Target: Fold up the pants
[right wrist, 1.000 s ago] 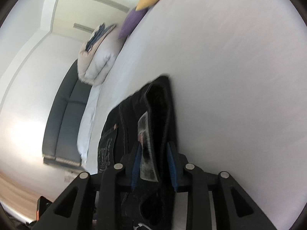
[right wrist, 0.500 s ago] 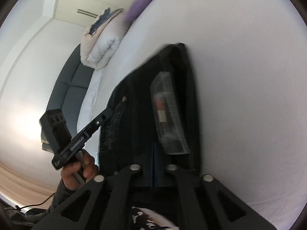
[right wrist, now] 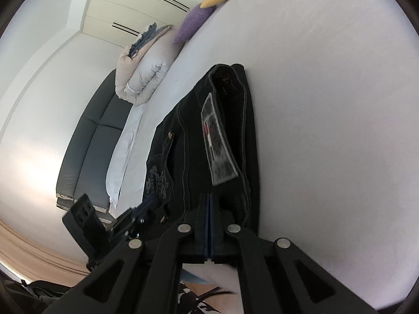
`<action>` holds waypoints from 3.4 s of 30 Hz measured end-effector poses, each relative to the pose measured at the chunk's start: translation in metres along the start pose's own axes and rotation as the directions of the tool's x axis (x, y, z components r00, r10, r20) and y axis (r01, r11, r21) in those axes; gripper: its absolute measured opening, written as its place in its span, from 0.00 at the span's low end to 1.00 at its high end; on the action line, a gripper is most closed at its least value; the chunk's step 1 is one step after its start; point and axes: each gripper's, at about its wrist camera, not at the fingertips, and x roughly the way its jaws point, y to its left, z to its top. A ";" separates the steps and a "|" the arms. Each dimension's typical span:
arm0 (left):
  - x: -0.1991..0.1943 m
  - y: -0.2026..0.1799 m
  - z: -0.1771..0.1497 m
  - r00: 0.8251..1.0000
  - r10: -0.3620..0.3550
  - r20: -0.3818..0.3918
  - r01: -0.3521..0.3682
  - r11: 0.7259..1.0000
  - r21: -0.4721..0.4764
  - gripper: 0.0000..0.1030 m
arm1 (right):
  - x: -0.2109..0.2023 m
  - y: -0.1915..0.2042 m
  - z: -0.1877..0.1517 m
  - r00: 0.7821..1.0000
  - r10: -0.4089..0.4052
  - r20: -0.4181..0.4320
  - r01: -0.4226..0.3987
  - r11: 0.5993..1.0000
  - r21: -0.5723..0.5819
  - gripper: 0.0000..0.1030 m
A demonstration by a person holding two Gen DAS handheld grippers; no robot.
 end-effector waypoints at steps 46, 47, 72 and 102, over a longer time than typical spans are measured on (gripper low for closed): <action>-0.008 0.083 0.026 0.961 -0.233 -0.148 0.154 0.899 -0.411 0.27 | 0.065 0.039 0.075 0.961 -0.273 -0.049 0.264 0.954 -0.139 0.22; -0.011 0.082 0.026 0.964 -0.221 -0.147 0.147 0.906 -0.398 0.25 | 0.063 0.046 0.073 0.956 -0.290 -0.033 0.281 0.945 -0.164 0.21; -0.042 0.090 0.166 0.996 -0.086 -0.027 0.082 0.988 -0.127 0.21 | 0.014 0.090 0.193 0.965 -0.215 0.148 0.248 0.932 -0.265 0.18; -0.067 0.075 0.126 0.942 0.263 0.207 -0.253 0.965 -0.072 0.92 | -0.014 0.035 0.184 0.871 -0.364 0.331 0.428 0.892 -0.144 0.59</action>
